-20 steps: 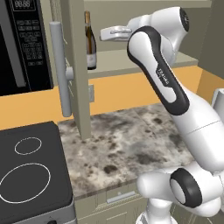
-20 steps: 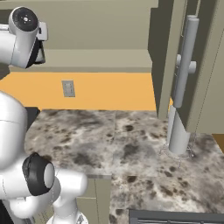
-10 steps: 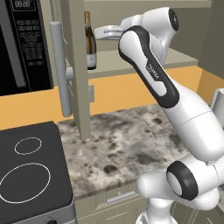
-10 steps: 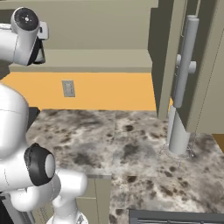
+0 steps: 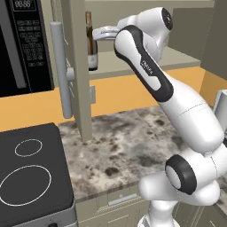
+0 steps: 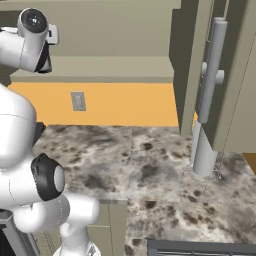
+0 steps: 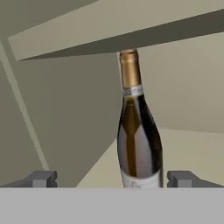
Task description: Open the cabinet directly in front. Then move the wine and the cup to the dining counter with the jar on it.
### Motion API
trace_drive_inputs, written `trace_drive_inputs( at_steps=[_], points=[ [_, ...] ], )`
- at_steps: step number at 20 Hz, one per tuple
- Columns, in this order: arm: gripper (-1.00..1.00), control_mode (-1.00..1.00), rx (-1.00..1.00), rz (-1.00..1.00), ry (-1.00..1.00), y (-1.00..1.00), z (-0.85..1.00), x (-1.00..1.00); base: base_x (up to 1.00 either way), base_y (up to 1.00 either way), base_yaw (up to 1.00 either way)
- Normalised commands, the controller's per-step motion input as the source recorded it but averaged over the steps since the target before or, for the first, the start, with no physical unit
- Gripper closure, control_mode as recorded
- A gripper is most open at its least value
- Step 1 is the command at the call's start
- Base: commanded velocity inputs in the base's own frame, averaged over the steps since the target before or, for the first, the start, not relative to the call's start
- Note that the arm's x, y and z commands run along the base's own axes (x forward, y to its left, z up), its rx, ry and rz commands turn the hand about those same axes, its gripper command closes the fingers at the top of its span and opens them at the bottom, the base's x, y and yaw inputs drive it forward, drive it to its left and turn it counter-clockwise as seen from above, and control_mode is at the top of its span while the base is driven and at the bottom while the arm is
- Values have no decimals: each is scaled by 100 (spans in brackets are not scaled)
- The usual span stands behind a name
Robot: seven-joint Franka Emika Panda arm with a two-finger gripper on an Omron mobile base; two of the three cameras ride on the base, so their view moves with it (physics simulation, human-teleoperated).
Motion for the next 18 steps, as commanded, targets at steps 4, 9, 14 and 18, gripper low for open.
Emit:
trace_drive_inputs(
  at_steps=[4,9,14,18],
  points=[
    [-100,-100,-3,0,3,4,-3,33,0,0,0],
    [-100,-100,-2,0,3,7,-1,29,0,0,0],
    [-100,-100,-1,0,0,17,-1,13,0,0,0],
    [-100,-100,-2,0,0,14,-6,13,0,0,0]
  ],
)
